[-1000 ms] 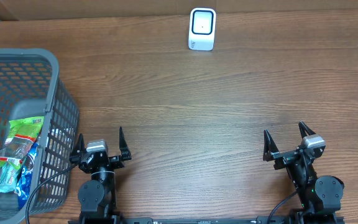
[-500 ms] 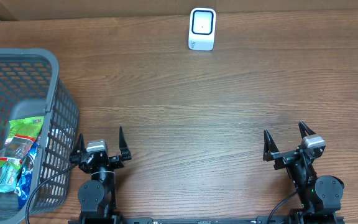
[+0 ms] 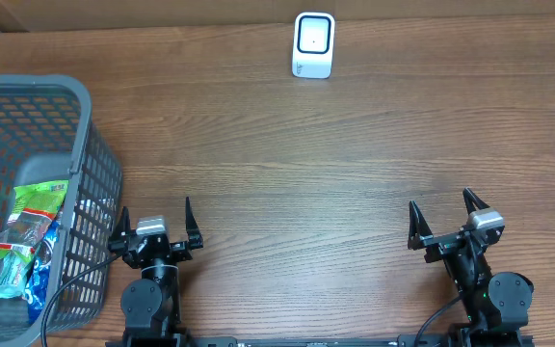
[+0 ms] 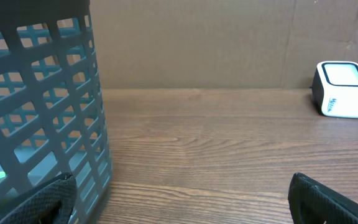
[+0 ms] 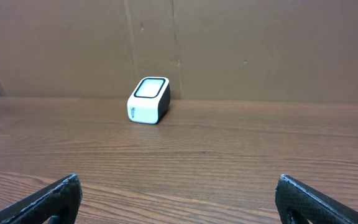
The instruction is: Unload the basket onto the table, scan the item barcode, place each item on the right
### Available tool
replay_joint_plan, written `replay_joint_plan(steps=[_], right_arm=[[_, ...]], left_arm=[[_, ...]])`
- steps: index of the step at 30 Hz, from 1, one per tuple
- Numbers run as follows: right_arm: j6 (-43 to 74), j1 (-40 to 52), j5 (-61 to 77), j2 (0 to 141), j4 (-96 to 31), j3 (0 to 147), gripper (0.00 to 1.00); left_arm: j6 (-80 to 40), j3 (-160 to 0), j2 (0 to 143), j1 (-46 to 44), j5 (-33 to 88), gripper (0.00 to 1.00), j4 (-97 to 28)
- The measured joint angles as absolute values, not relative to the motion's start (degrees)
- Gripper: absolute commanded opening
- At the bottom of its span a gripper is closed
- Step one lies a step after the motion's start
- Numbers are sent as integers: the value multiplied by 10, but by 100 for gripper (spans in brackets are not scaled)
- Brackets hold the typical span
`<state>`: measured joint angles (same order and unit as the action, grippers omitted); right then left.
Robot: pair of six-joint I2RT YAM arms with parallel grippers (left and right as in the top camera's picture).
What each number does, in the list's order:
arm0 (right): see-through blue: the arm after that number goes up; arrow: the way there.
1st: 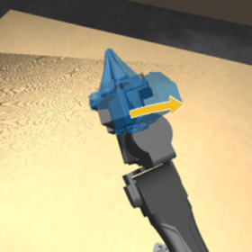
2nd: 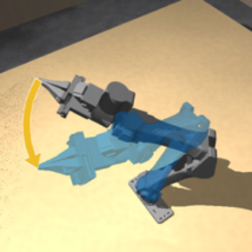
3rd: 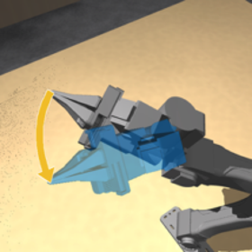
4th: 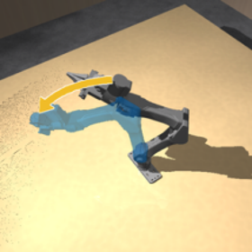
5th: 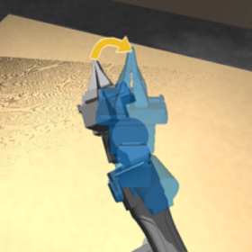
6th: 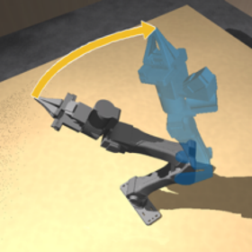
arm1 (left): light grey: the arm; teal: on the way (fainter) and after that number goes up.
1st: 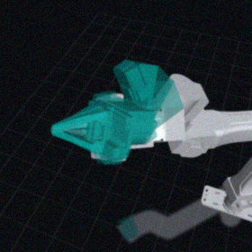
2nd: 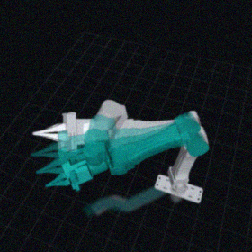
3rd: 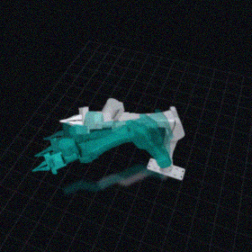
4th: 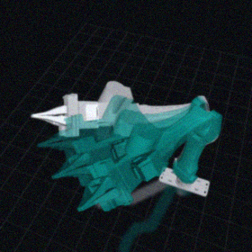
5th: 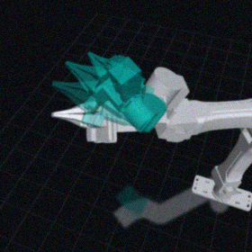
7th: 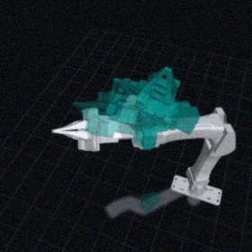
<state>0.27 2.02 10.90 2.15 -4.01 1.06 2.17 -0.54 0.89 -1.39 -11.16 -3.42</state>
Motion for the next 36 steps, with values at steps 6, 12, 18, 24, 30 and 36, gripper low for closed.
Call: replay_joint_plan(steps=[6, 12, 18, 24, 30, 36], right_arm=[[3, 20, 109, 22, -4, 11, 100], [3, 20, 124, 22, 14, 11, 100], [2, 20, 157, 21, -34, 11, 100], [-20, 20, 163, 36, -87, 63, 100], [-42, 20, 163, 110, -100, 174, 100], [-46, 20, 181, 240, -137, 299, 100]], left_arm=[[32, -5, 9, -14, -112, 100, -33], [32, -5, 9, -14, -94, 100, -34], [32, -5, 9, -14, -60, 100, -34], [34, -28, 9, -14, -42, 100, -70], [34, -129, 69, -14, -36, 100, -90], [35, -290, 242, -14, -30, 100, -104]])
